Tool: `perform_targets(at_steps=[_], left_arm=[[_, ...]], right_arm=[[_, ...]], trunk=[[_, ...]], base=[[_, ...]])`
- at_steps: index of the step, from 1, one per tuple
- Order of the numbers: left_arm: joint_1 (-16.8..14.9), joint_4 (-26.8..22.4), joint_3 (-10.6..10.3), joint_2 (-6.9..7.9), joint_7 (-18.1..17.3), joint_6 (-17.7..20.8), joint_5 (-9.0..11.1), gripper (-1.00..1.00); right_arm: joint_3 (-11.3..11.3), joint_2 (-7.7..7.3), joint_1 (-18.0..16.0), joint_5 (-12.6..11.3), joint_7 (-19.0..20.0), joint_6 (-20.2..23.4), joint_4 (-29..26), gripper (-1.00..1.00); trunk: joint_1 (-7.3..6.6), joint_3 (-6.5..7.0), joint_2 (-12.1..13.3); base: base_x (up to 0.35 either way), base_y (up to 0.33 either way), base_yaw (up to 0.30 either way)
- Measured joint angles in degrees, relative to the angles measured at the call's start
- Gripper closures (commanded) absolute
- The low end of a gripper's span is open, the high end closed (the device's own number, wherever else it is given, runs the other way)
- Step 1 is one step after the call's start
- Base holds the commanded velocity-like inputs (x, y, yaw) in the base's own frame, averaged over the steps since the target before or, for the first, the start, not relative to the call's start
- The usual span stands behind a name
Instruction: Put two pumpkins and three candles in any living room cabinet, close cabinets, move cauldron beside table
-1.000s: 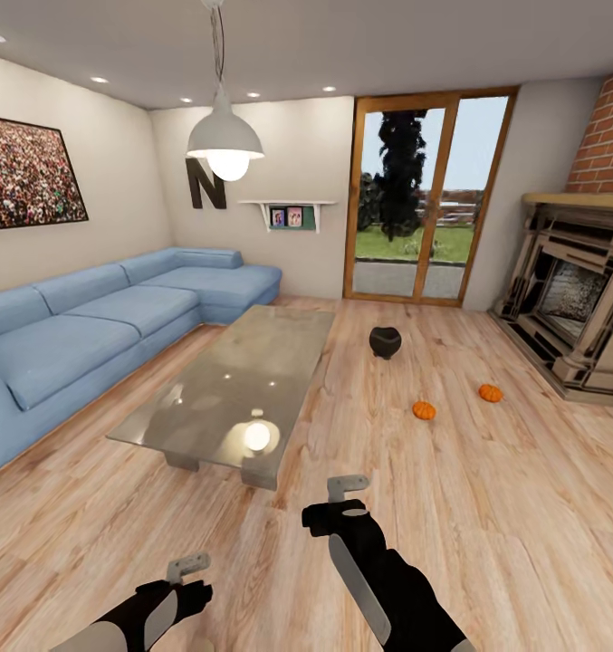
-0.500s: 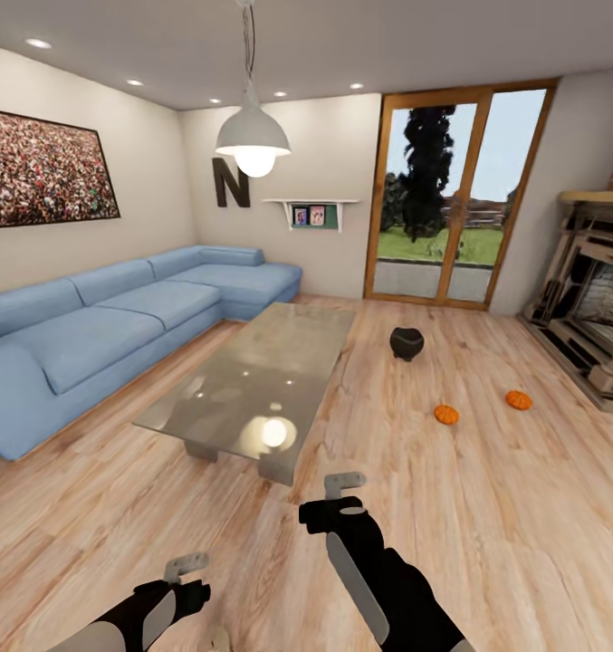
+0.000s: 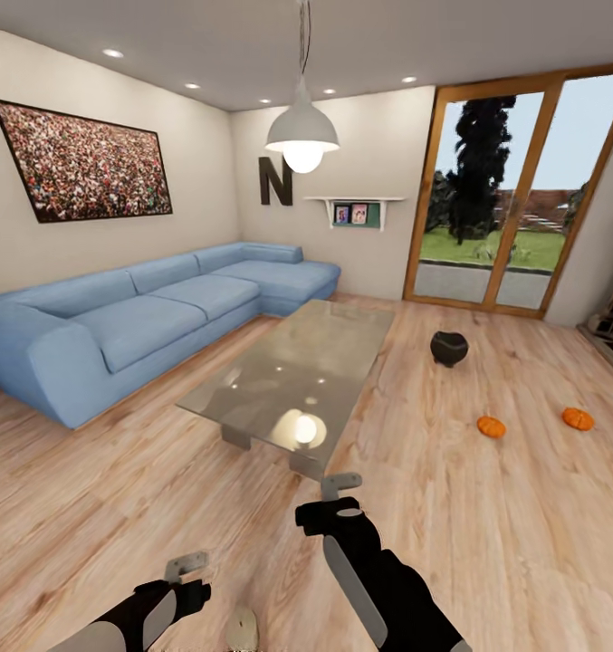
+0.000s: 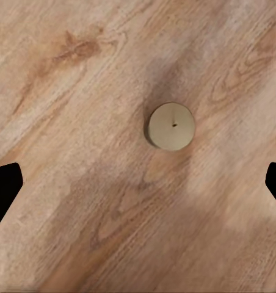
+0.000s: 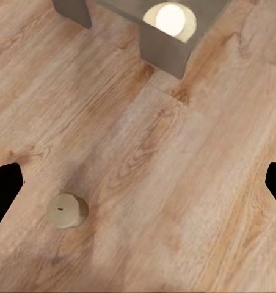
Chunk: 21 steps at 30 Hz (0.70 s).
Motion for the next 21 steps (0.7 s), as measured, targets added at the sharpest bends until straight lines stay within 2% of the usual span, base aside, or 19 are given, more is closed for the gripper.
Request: perform_targets(at_steps=[5,11,14,19,21], left_arm=[[0.0,0.0,0.0,-0.05,0.0,0.0,0.0,-1.0],[0.0,0.0,-0.1,-0.19,0.7,0.7,-0.3,-1.0],[0.0,0.0,-0.1,-0.39,1.1,1.9,-0.5,-1.0],[-0.4,-0.3,-0.2,-1.02,2.7,7.1,-0.8,-1.0],[-0.6,-0.4,-0.2,-1.17,3.0,7.2,-0.6,-1.0]], right_arm=[[0.8,-0.07,0.0,0.0,0.0,0.0,-0.1,-1.0],[0.9,-0.15,0.0,0.0,0.0,0.0,-0.3,-1.0],[0.9,-0.22,0.0,0.0,0.0,0.1,-1.1,-1.0],[0.7,-0.4,1.4,0.0,0.0,0.9,-5.7,-1.0],[0.7,-0.45,2.3,0.1,0.0,2.1,-7.7,-1.0]], trunk=[[1.1,-0.9,-2.0],[2.42,-1.98,-4.4],[3.08,-2.51,-5.6],[4.17,-3.41,-7.6],[4.61,-3.77,-8.4]], base=[[0.0,0.0,0.219],[0.0,0.0,0.052],[0.0,0.0,0.009],[0.0,0.0,0.002],[0.0,0.0,-0.01]])
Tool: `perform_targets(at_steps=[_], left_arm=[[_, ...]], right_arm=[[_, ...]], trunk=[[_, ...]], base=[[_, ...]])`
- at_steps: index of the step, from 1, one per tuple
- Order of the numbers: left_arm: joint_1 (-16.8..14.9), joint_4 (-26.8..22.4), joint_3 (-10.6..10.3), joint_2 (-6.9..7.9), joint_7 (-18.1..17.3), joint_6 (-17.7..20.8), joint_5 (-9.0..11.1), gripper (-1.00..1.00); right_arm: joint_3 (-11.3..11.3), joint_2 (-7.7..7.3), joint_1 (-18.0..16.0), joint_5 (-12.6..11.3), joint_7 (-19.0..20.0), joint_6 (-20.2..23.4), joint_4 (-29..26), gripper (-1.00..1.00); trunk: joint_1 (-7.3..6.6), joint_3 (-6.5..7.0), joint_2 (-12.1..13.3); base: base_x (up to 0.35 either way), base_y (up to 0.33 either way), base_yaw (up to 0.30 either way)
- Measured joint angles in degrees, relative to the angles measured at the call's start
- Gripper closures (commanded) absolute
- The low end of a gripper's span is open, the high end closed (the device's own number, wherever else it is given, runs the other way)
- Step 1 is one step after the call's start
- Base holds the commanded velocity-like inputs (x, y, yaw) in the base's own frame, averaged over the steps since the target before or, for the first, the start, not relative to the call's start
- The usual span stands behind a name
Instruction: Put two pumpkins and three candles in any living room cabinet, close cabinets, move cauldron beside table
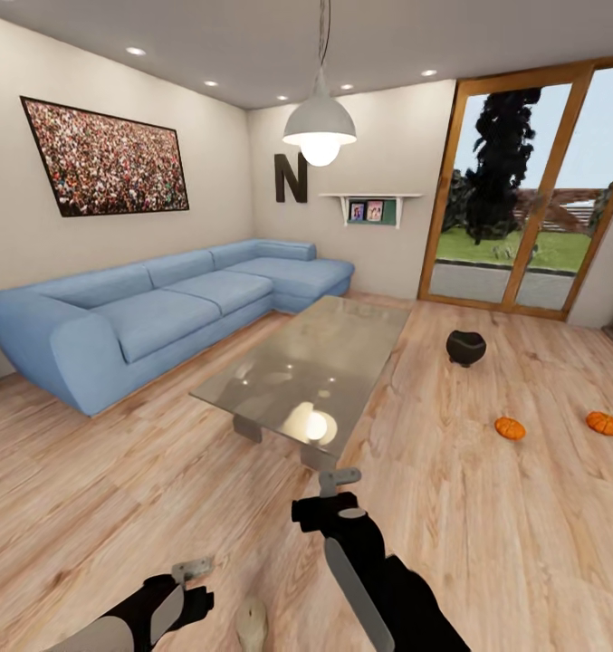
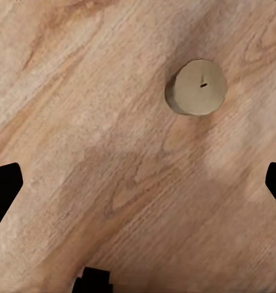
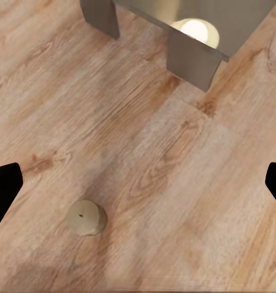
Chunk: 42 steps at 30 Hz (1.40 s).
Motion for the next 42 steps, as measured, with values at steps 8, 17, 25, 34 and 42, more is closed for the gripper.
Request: perform_targets(at_steps=[8,17,25,34,42], left_arm=[[-0.1,0.0,-0.1,0.0,0.1,-4.3,0.4,-1.0],[0.0,0.0,-0.2,0.01,-0.2,-4.9,0.4,-1.0],[0.0,-0.1,-0.2,0.01,-0.3,-5.0,0.4,-1.0],[0.0,-0.1,-0.2,0.02,-0.3,-5.1,0.5,-1.0],[0.0,-0.1,-0.2,0.02,-0.3,-5.2,0.4,-1.0]], right_arm=[[0.1,-0.08,0.9,0.0,0.1,1.5,-2.0,-1.0],[0.3,-0.08,1.0,0.0,0.1,1.6,-2.4,-1.0],[0.1,-0.34,3.5,0.0,0.2,3.9,-7.9,-1.0],[0.2,-0.43,4.2,0.0,0.2,5.8,-9.3,-1.0],[0.2,-0.43,4.3,0.0,0.2,5.8,-9.3,-1.0]], trunk=[[1.76,-1.19,-3.2],[3.74,-2.3,-6.8],[5.49,-3.24,-10.0],[7.47,-4.38,-13.6],[9.23,-5.77,-16.8]], base=[[0.0,0.0,-0.166],[0.0,0.0,-0.233],[0.0,0.0,-0.219],[0.0,0.0,-0.162],[0.0,0.0,-0.02]])
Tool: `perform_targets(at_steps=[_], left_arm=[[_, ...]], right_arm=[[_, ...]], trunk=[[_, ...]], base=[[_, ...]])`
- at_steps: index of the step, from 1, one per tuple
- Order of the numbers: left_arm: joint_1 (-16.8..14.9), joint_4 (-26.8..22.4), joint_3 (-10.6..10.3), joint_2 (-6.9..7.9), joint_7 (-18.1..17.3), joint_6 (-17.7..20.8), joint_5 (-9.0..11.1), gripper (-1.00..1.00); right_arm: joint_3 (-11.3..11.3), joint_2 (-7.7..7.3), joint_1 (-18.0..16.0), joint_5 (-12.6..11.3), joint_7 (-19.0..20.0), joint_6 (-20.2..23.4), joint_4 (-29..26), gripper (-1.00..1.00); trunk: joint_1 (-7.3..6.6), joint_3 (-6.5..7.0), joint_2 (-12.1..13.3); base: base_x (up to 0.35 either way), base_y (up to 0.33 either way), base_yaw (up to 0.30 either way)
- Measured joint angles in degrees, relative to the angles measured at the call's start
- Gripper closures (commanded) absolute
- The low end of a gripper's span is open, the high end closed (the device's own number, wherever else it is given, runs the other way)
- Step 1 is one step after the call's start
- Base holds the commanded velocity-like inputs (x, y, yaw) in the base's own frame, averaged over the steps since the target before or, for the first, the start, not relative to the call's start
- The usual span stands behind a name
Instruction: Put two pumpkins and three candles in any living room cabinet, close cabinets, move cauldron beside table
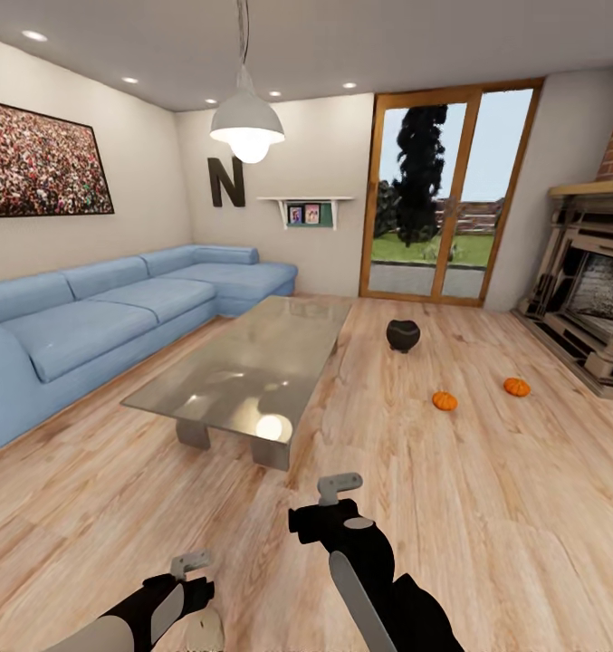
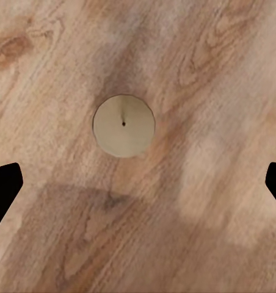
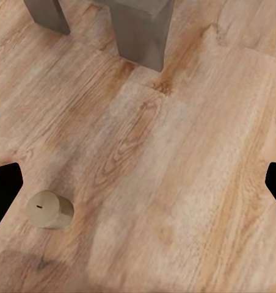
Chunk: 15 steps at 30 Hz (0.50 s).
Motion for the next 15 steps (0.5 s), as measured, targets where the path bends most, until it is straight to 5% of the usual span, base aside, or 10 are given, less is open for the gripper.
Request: perform_targets(at_steps=[15], left_arm=[[0.0,0.0,0.0,0.0,0.1,-0.1,0.0,-1.0]], right_arm=[[0.0,0.0,0.0,0.0,0.0,0.0,0.0,-1.0]], trunk=[[3.3,-2.69,-6.0]], base=[[0.0,0.0,-0.001]])
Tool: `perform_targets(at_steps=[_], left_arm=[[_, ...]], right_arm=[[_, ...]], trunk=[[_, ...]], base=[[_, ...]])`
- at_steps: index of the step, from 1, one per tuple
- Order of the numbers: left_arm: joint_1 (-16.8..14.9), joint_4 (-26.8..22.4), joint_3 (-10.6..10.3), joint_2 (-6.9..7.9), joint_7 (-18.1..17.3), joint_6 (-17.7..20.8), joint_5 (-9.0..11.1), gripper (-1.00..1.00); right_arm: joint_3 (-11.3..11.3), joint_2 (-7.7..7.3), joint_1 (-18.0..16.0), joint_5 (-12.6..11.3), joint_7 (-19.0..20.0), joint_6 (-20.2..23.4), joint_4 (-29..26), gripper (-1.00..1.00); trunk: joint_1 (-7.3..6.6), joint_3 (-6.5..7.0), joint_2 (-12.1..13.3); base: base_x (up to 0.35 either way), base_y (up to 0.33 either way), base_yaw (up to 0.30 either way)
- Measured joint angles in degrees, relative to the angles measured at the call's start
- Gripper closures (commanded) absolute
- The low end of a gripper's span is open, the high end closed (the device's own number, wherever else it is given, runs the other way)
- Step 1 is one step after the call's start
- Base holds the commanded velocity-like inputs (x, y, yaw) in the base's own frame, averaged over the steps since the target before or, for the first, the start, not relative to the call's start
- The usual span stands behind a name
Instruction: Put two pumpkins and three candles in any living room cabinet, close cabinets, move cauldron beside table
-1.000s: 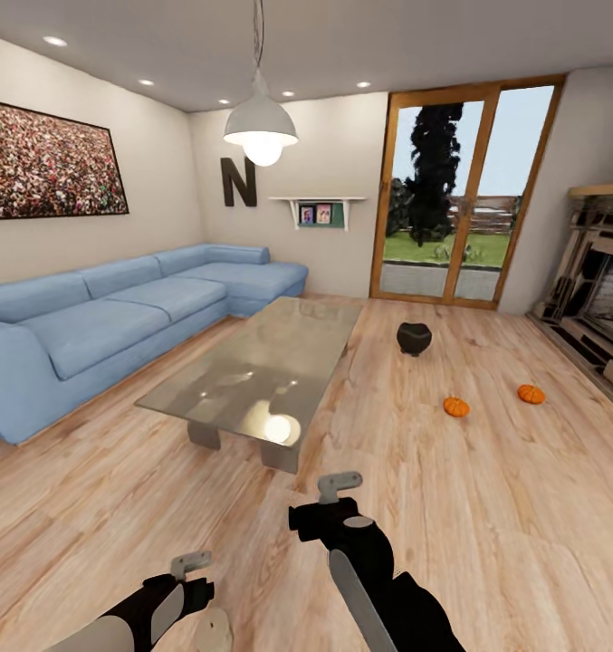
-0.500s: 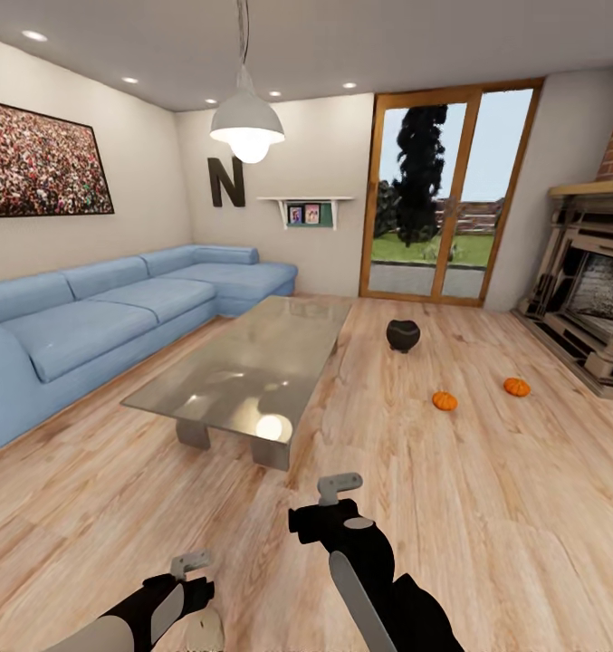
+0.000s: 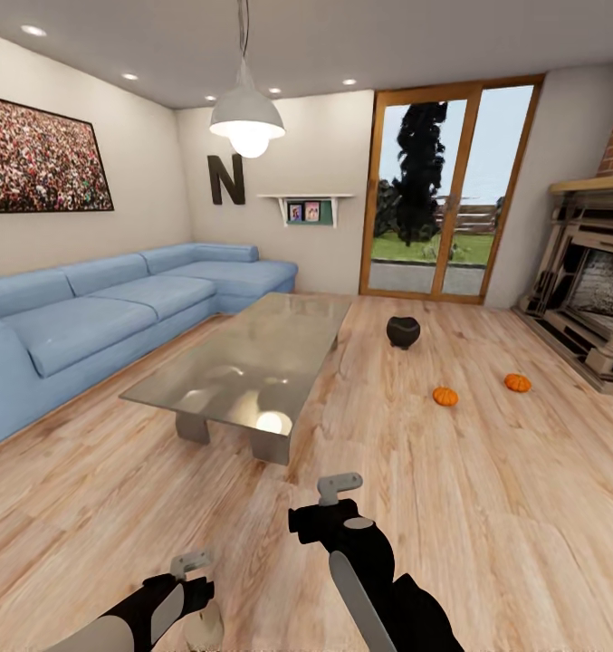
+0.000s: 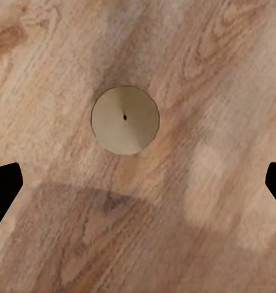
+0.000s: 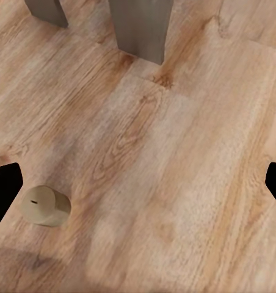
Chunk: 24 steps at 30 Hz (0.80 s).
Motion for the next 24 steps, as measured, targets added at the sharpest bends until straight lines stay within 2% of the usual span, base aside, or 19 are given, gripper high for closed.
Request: perform_targets(at_steps=[24], left_arm=[[0.0,0.0,0.0,0.0,0.1,0.1,-0.3,-1.0]], right_arm=[[0.0,0.0,0.0,0.0,0.0,0.0,0.1,-1.0]], trunk=[[5.27,-4.31,-9.6]], base=[[0.0,0.0,0.0]])
